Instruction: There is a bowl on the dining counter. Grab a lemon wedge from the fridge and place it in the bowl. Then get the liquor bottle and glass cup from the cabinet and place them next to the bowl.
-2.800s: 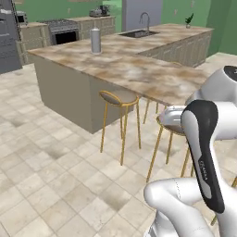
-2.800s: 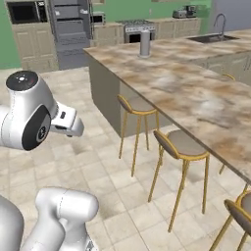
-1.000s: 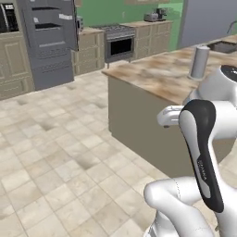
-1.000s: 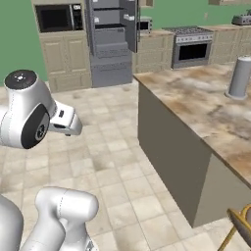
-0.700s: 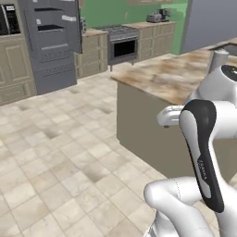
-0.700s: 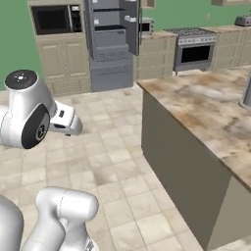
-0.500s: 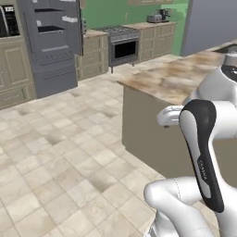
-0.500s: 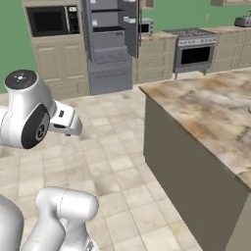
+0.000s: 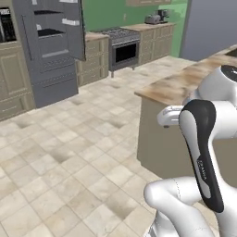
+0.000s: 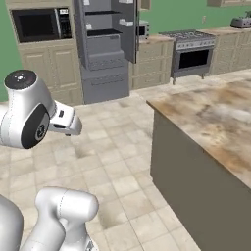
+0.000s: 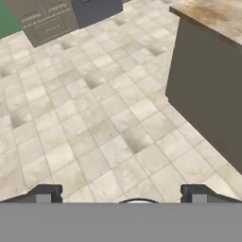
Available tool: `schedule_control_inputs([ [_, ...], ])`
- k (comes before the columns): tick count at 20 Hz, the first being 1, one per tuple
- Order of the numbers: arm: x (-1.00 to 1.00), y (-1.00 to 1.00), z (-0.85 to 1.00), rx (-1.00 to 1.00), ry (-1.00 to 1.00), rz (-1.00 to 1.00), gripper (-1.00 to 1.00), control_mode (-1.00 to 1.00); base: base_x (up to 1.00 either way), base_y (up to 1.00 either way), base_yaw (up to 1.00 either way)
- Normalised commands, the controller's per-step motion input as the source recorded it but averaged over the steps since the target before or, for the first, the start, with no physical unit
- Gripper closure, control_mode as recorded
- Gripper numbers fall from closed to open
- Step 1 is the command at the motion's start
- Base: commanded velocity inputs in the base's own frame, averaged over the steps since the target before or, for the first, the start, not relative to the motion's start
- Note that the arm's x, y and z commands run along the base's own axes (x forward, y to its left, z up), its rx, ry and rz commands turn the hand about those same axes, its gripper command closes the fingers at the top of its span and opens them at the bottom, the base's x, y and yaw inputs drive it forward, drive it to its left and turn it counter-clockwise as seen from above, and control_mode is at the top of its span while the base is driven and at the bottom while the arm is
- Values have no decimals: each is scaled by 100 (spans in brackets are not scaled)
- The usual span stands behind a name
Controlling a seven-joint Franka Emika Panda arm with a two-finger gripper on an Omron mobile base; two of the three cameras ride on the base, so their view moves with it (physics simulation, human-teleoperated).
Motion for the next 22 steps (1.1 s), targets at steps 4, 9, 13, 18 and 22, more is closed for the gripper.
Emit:
schedule_control_inputs([
  [4, 0, 0, 0, 0, 0, 0, -100, 100, 100, 51, -17],
  [9, 0, 0, 0, 0, 0, 0, -100, 100, 100, 46, -15],
  [13, 0, 0, 0, 0, 0, 0, -100, 100, 100, 30, -12],
  [18, 0, 0, 0, 0, 0, 0, -100, 100, 100, 8, -11],
  [22, 0, 0, 0, 0, 0, 0, -100, 100, 100, 0, -14],
])
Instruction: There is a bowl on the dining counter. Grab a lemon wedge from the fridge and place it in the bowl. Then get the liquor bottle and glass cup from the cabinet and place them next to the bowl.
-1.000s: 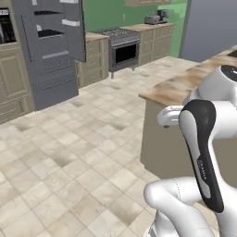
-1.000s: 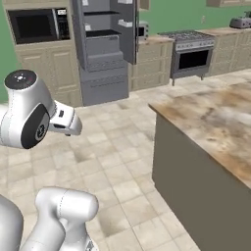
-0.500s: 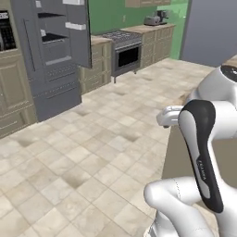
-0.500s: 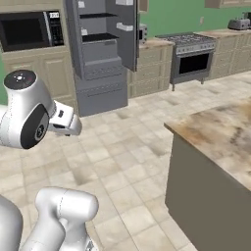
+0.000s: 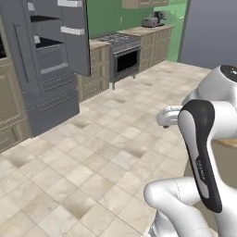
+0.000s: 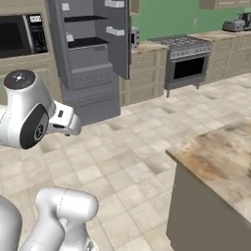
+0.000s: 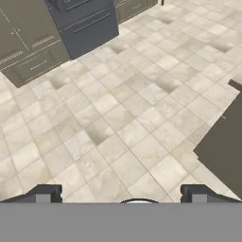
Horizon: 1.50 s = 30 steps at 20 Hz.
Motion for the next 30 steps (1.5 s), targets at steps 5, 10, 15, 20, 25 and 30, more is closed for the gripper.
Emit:
schedule_control_inputs([
  [5, 0, 0, 0, 0, 0, 0, -100, 100, 100, 0, -19],
  [10, 0, 0, 0, 0, 0, 0, -100, 100, 100, 2, -19],
  [15, 0, 0, 0, 0, 0, 0, -100, 100, 100, 0, -20],
  [20, 0, 0, 0, 0, 0, 0, -100, 100, 100, 0, -21],
  [25, 0, 0, 0, 0, 0, 0, -100, 100, 100, 0, -22],
  [30, 0, 0, 0, 0, 0, 0, -100, 100, 100, 5, -23],
])
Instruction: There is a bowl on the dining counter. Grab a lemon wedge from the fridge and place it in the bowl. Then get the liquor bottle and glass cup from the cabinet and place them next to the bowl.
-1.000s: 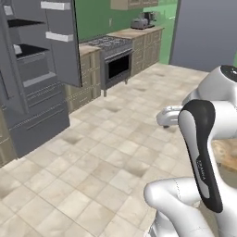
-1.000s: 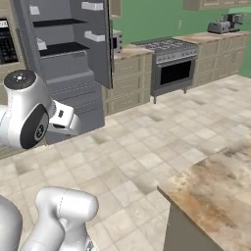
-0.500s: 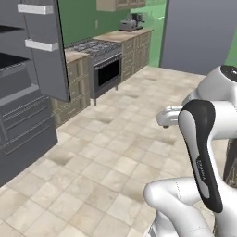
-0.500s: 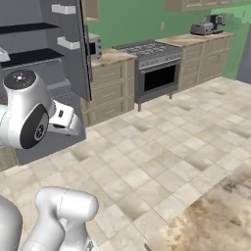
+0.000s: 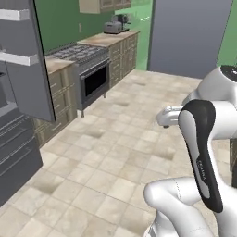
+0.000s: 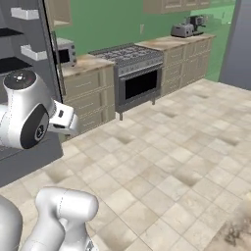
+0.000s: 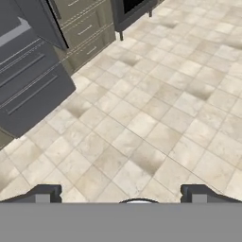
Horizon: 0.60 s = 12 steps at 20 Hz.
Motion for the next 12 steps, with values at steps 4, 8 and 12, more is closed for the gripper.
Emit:
schedule_control_inputs([
  [4, 0, 0, 0, 0, 0, 0, -100, 100, 100, 1, -21],
  [8, 0, 0, 0, 0, 0, 0, -100, 100, 100, 0, -12],
  [12, 0, 0, 0, 0, 0, 0, -100, 100, 100, 0, 2],
])
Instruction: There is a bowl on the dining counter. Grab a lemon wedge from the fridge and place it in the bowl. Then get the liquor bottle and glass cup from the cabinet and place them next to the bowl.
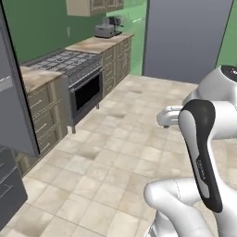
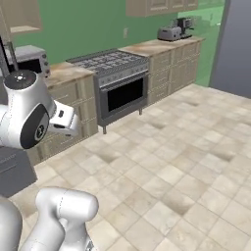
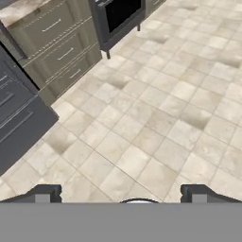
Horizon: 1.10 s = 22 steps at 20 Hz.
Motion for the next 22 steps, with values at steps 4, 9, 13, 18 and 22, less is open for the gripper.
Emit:
schedule_control_inputs([
  [4, 0, 0, 0, 0, 0, 0, -100, 100, 100, -2, 24],
  [9, 0, 0, 0, 0, 0, 0, -100, 100, 100, -9, 47],
  [13, 0, 0, 0, 0, 0, 0, -100, 100, 100, -6, 57],
  [18, 0, 0, 0, 0, 0, 0, -100, 100, 100, -13, 57],
  [22, 0, 0, 0, 0, 0, 0, -100, 100, 100, -39, 52],
])
